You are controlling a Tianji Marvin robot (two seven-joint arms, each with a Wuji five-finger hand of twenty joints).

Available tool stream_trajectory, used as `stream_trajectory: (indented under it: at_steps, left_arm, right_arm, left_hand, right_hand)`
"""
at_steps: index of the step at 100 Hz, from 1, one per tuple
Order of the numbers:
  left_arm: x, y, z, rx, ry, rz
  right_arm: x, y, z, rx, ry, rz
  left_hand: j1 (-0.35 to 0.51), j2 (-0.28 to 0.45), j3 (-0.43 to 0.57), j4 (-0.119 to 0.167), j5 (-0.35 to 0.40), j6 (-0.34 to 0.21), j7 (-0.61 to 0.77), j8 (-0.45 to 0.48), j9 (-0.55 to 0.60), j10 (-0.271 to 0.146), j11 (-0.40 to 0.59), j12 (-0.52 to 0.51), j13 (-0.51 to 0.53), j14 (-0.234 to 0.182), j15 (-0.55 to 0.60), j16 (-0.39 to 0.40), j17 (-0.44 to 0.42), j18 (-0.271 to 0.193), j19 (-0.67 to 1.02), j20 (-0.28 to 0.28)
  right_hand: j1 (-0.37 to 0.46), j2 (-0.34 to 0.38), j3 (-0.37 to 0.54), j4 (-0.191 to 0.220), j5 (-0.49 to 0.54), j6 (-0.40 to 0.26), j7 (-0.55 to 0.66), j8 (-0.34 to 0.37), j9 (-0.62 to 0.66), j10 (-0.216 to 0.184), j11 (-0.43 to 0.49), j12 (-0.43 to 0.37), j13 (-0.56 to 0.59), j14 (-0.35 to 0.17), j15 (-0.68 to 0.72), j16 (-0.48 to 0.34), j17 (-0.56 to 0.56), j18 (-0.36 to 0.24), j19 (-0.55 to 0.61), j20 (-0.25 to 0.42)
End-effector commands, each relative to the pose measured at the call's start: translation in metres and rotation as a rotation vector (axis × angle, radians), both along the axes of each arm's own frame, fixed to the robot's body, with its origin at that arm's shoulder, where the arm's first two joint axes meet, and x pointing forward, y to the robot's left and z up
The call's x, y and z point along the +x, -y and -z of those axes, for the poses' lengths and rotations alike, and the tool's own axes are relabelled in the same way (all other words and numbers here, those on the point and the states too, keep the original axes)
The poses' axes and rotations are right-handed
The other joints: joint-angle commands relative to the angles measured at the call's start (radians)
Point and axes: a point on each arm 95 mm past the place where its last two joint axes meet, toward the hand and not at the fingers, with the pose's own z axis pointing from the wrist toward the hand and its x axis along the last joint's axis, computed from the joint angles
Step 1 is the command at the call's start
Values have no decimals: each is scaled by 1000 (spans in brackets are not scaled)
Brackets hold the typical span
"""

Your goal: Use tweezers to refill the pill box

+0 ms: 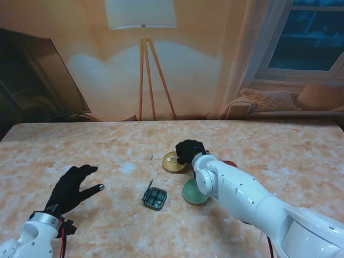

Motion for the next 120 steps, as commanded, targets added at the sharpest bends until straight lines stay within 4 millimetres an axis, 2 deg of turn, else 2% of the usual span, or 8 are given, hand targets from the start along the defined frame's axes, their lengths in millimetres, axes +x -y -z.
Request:
stream_trajectory:
  at_steps: [1, 16, 31, 50, 88, 120]
  left_arm:
    - [-2, 0, 2, 1, -15, 5]
    - [-2, 0, 1, 4, -16, 5]
    - [-2, -1, 1, 6, -16, 4]
    - [-2, -1, 2, 7, -20, 3]
    - [-3, -2, 4, 6, -22, 0]
    - [-4, -1, 4, 8, -25, 1]
  right_arm:
    - [-6, -16, 3, 18, -21, -24]
    - [-6, -17, 3, 22, -20, -21]
    - [-5, -18, 4, 28, -16, -23]
    - [-5, -19, 4, 32, -8, -32]
    - [-6, -17, 4, 40, -8, -39]
    - [-10, -12, 2, 47, 6, -37]
  left_hand:
    - [-16, 39, -16, 21, 22, -25, 4, -15, -2, -18, -8, -13, -14, -12, 0, 7, 2, -61, -2, 3]
    - [-16, 34, -16, 21, 25, -14, 5, -15, -1, -19, -7, -12, -13, -15, 0, 9, 3, -62, -1, 3]
    - [-15, 31, -16, 20, 26, -8, 5, -15, 0, -19, -6, -12, -11, -14, 1, 12, 4, -62, 0, 3]
    - [-16, 30, -16, 20, 27, -4, 4, -15, 2, -20, -4, -11, -9, -14, 2, 15, 6, -62, 2, 4]
    - [-16, 30, -15, 20, 27, -2, 2, -16, 3, -17, -4, -11, -7, -13, 0, 16, 5, -60, 2, 5]
    - [-16, 30, -15, 20, 27, -4, 3, -16, 3, -18, -4, -11, -6, -13, -1, 14, 4, -59, 1, 4]
  right_hand:
    - [44, 27, 17, -11, 5, -32, 13, -5, 9, -16, 1, 1, -16, -8, 3, 26, 0, -55, -11, 8]
    - [56, 33, 20, -9, 32, -54, 33, 6, 32, -18, 19, 15, 2, -8, 20, 32, 17, -60, 3, 13]
    - [65, 39, 27, 1, 75, -77, 64, 18, 77, -21, 53, 35, 43, -33, 57, 38, 58, -73, 39, 22]
    - [50, 12, 64, 27, 100, -89, 99, 49, 112, -9, 104, 61, 90, -60, 96, 34, 106, -90, 77, 21]
    - [40, -13, 105, 54, 114, -97, 114, 86, 134, -4, 124, 65, 117, -65, 123, 27, 132, -96, 103, 17]
    - [38, -14, 109, 54, 115, -97, 108, 96, 134, -2, 131, 65, 115, -66, 130, 23, 133, -98, 110, 13]
